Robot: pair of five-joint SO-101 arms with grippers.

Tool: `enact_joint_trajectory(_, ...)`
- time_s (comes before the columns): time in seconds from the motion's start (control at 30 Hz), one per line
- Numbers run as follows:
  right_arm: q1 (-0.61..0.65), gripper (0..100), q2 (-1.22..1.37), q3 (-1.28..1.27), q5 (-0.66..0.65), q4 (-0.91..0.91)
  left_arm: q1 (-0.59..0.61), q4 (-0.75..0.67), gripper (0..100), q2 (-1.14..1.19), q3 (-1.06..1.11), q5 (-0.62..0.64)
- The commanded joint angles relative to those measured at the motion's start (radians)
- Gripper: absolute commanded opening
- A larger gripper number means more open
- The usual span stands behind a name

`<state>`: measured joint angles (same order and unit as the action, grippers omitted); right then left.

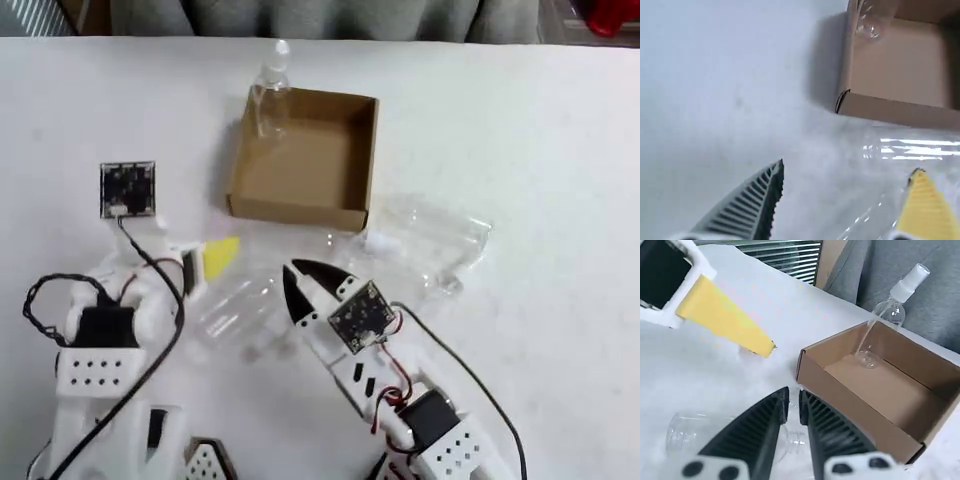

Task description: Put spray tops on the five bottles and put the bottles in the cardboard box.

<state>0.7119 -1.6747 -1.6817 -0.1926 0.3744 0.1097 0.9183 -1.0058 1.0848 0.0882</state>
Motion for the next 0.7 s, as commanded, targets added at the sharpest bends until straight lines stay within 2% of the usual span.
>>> enact_joint_trajectory(0.0, -0.01, 1.5, -0.012, -0.008, -0.012, 0.001, 0.008, 0.029, 36, -0.038, 0.034, 0.003)
enact_joint_trajectory(0.13, -0.016, 1.5, -0.012, -0.008, -0.012, 0.001, 0.002, -0.127, 33, -0.035, 0.152, 0.005)
enact_joint_trajectory(0.23, -0.064, 1.5, -0.012, -0.003, -0.012, -0.007, 0.012, -0.259, 21, -0.035, 0.226, 0.003)
enact_joint_trajectory(0.37, -0.15, 1.5, -0.012, 0.032, -0.012, -0.001, 0.042, -0.273, 3, -0.039, 0.236, 0.003)
enact_joint_trajectory(0.53, -0.311, 1.5, -0.001, 0.11, -0.015, 0.007, 0.064, -0.281, 3, -0.039, 0.236, 0.003)
enact_joint_trajectory(0.67, -0.394, 1.5, 0.001, 0.226, -0.012, 0.11, 0.07, -0.341, 2, -0.038, 0.241, 0.002)
